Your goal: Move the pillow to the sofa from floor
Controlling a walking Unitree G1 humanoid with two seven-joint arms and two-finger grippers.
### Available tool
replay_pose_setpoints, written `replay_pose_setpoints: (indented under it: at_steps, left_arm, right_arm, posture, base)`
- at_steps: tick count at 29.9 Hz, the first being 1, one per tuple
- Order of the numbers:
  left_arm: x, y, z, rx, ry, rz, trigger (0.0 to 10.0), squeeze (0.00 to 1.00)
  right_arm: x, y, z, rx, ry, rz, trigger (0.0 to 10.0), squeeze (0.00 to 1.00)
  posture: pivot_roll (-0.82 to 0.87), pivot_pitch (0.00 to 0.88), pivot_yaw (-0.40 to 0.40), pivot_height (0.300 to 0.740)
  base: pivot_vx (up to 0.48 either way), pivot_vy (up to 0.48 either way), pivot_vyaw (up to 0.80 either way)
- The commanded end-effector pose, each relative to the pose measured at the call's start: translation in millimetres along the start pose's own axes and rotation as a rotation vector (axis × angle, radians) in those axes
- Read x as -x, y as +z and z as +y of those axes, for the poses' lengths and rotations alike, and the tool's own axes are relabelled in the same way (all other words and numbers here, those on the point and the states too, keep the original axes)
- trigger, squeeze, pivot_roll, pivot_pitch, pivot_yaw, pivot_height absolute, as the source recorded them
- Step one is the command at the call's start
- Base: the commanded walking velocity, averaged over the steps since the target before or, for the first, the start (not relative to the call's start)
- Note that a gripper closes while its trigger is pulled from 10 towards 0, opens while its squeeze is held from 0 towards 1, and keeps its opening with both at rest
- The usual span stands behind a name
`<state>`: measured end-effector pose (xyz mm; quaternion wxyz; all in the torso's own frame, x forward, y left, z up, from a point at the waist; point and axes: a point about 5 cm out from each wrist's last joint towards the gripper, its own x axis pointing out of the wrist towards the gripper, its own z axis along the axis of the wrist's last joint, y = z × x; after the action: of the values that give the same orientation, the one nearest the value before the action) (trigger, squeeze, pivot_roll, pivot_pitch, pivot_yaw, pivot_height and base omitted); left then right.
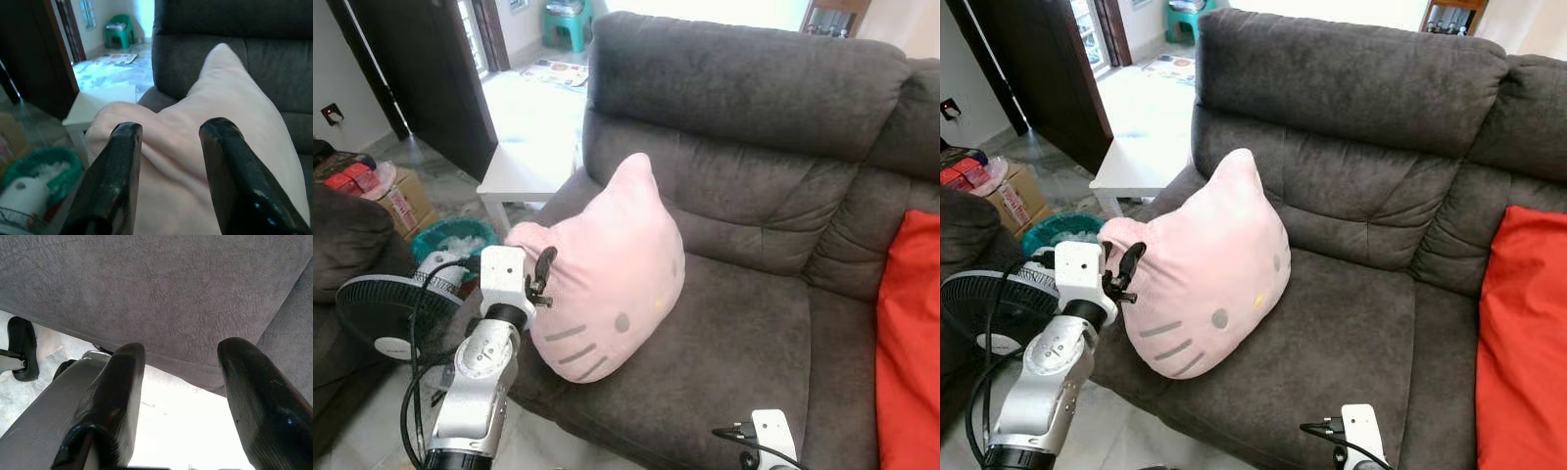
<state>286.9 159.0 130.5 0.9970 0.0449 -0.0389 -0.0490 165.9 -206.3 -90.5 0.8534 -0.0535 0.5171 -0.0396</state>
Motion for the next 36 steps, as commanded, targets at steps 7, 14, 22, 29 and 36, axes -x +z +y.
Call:
replay_pose_setpoints:
  at_steps: [7,14,22,29,36]
  left_arm:
    - [7.0,6.2,-11.3,-0.17,-0.111,-0.031,10.0,1.0]
    - [14.5,-17.6,11.9,-0.281,-0.082,0.035,10.0,1.0]
    - [18.1,3.9,-10.2,-0.38,-0.164,-0.082,10.0,1.0]
    - [21.7,8.2,-6.2,-0.371,-0.03,-0.129,10.0,0.0]
    - [24.1,3.4,5.9,-0.297,0.08,-0.101,10.0,0.0]
  right_arm:
    - [0.2,-1.7,-3.6,0.0,-0.007,0.009,10.0,0.0]
    - [0.2,-1.6,-3.7,-0.003,-0.012,0.004,10.0,0.0]
    - [0.3,-1.3,-4.8,0.006,-0.013,0.005,10.0,0.0]
    - [0.3,-0.9,-5.1,-0.006,-0.015,-0.005,10.0,0.0]
    - [0.6,0.5,-5.4,-0.038,-0.018,-0.04,10.0,0.0]
  posture:
    - [0.21,0.064,-0.041,0.74]
    - [0.21,0.067,-0.039,0.74]
    - [0.21,0.07,-0.041,0.74]
    - [0.2,0.071,-0.042,0.74]
    - [0.19,0.062,-0.053,0.74]
  base:
    - [0.0,0.0,0.0]
    - [0.0,0.0,0.0]
    - [0.0,0.0,0.0]
    - [0.0,0.0,0.0]
    - [0.0,0.0,0.0]
